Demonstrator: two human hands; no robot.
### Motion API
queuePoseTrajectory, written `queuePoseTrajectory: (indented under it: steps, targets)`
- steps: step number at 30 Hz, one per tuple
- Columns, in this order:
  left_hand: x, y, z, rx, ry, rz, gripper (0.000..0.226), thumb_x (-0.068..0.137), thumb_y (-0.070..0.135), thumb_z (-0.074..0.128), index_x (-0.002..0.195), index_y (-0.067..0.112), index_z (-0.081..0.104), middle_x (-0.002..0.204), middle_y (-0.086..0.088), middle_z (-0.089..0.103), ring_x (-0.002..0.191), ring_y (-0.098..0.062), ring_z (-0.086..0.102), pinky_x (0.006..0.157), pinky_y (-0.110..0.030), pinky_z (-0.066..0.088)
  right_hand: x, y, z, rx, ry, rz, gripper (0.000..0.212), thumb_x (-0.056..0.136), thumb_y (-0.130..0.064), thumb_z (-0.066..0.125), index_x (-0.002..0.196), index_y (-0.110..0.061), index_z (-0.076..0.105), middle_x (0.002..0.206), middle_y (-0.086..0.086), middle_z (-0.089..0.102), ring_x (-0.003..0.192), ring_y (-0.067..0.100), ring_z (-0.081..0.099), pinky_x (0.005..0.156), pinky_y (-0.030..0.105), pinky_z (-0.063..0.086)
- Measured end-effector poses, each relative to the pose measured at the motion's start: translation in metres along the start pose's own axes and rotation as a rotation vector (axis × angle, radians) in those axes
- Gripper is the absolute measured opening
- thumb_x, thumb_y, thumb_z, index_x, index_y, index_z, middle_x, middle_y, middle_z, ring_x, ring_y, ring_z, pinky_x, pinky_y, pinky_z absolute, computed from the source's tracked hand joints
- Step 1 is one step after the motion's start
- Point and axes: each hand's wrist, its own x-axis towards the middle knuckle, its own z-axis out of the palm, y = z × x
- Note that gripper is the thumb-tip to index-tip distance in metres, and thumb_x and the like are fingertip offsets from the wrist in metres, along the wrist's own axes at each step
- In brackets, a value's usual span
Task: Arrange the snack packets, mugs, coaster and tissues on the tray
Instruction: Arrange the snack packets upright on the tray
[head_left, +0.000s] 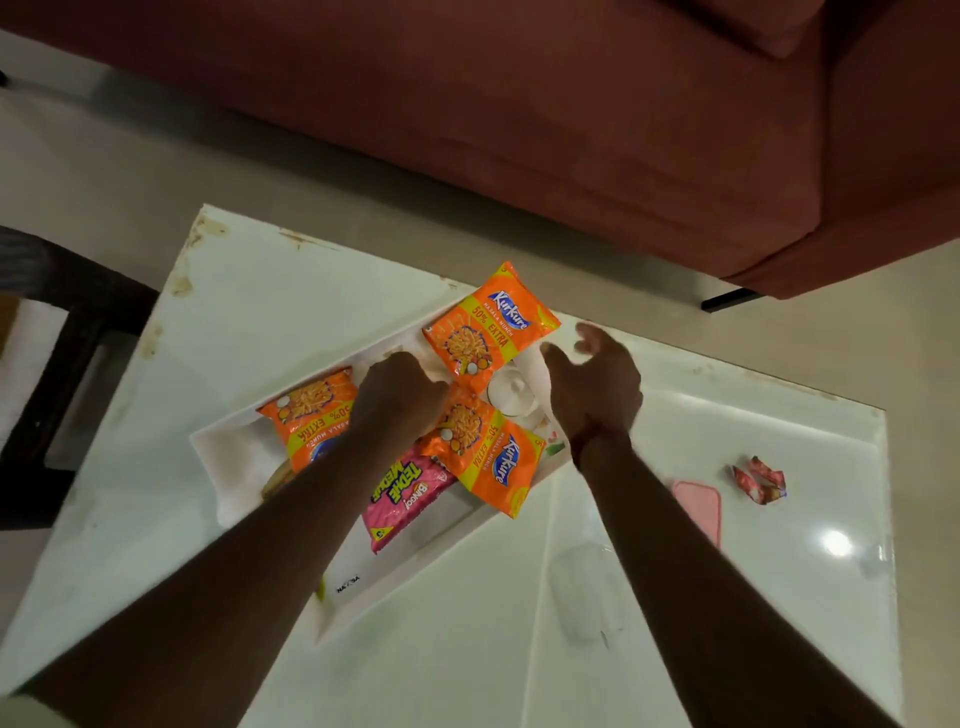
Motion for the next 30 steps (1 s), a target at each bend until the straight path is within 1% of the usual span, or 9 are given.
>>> queuePoseTrajectory:
  steps: [3, 6, 12, 18, 22, 25, 27, 29, 30]
  targets:
    - [-0.01, -0.008, 0.003, 0.11, -0.058, 0.039, 0.044, 0.084, 0.045, 0.061, 0.094, 0.003, 0.069, 0.097, -0.017, 0.071, 0.091, -0.033, 0.066, 0.071, -0.034, 0.049, -0.04, 0.034, -0.002, -0.047, -0.196, 0.182, 0.042, 0.083, -0.054, 0.063, 0.114, -0.027, 0.067, 0.11, -0.004, 0.071, 0.102, 0.02, 0.066, 0.082, 0.031, 0.047]
    - [-0.016, -0.004, 0.011, 0.183, -0.086, 0.058, 0.056, 0.079, 0.057, 0.063, 0.097, 0.004, 0.069, 0.098, -0.016, 0.071, 0.093, -0.034, 0.067, 0.073, -0.035, 0.049, -0.069, 0.057, 0.01, -0.045, -0.301, 0.348, 0.05, 0.08, -0.058, 0.065, 0.117, -0.024, 0.063, 0.116, 0.0, 0.07, 0.107, 0.023, 0.064, 0.085, 0.031, 0.046]
    - [-0.034, 0.006, 0.015, 0.198, -0.065, 0.162, 0.034, 0.074, 0.039, 0.074, 0.08, 0.006, 0.067, 0.078, -0.008, 0.068, 0.076, -0.028, 0.067, 0.061, -0.028, 0.045, -0.091, 0.067, 0.032, 0.135, -0.225, 0.471, 0.044, 0.079, -0.038, 0.074, 0.117, -0.023, 0.056, 0.114, 0.005, 0.069, 0.102, 0.025, 0.065, 0.089, 0.037, 0.053]
    - [-0.08, -0.001, 0.023, 0.009, -0.09, 0.139, 0.029, 0.068, 0.036, 0.072, 0.061, 0.009, 0.067, 0.055, -0.001, 0.066, 0.055, -0.014, 0.064, 0.053, -0.028, 0.048, -0.083, 0.071, -0.009, 0.11, -0.152, 0.341, 0.034, 0.081, -0.019, 0.068, 0.114, -0.025, 0.068, 0.086, -0.005, 0.073, 0.09, 0.017, 0.069, 0.069, 0.024, 0.046]
    - [-0.093, 0.004, 0.047, -0.274, -0.144, 0.011, 0.025, 0.072, 0.024, 0.071, 0.05, 0.014, 0.062, 0.04, 0.005, 0.06, 0.036, -0.003, 0.056, 0.035, -0.013, 0.036, -0.061, 0.061, -0.033, -0.02, -0.077, 0.135, 0.023, 0.085, -0.025, 0.063, 0.106, -0.028, 0.072, 0.097, -0.007, 0.075, 0.076, 0.011, 0.058, 0.061, 0.021, 0.04]
    - [-0.084, 0.015, 0.069, -0.486, -0.164, -0.095, 0.01, 0.082, 0.014, 0.066, 0.077, 0.006, 0.068, 0.071, -0.01, 0.073, 0.059, -0.02, 0.071, 0.048, -0.025, 0.055, -0.043, 0.054, -0.036, -0.095, -0.069, 0.028, 0.023, 0.087, -0.023, 0.058, 0.103, -0.027, 0.073, 0.096, -0.003, 0.075, 0.082, 0.019, 0.065, 0.076, 0.033, 0.053]
    - [-0.072, 0.022, 0.083, -0.504, -0.143, -0.128, 0.014, 0.086, 0.011, 0.063, 0.092, -0.001, 0.066, 0.094, -0.017, 0.073, 0.076, -0.028, 0.071, 0.046, -0.022, 0.05, -0.031, 0.051, -0.031, -0.169, -0.075, -0.025, 0.023, 0.087, -0.022, 0.058, 0.104, -0.026, 0.072, 0.097, -0.001, 0.074, 0.087, 0.024, 0.065, 0.086, 0.041, 0.052]
    - [-0.06, 0.025, 0.093, -0.518, -0.089, -0.156, 0.018, 0.087, 0.009, 0.061, 0.099, -0.003, 0.066, 0.103, -0.018, 0.071, 0.09, -0.033, 0.069, 0.054, -0.021, 0.053, -0.021, 0.051, -0.024, -0.227, -0.086, -0.05, 0.024, 0.087, -0.023, 0.059, 0.107, -0.026, 0.072, 0.099, -0.001, 0.074, 0.091, 0.026, 0.065, 0.088, 0.041, 0.05]
    - [-0.055, 0.024, 0.096, -0.512, -0.067, -0.158, 0.017, 0.085, 0.009, 0.062, 0.097, -0.003, 0.067, 0.102, -0.019, 0.071, 0.093, -0.036, 0.068, 0.065, -0.028, 0.058, -0.016, 0.052, -0.02, -0.246, -0.094, -0.054, 0.025, 0.087, -0.024, 0.059, 0.109, -0.026, 0.071, 0.1, 0.0, 0.074, 0.093, 0.027, 0.065, 0.089, 0.04, 0.049]
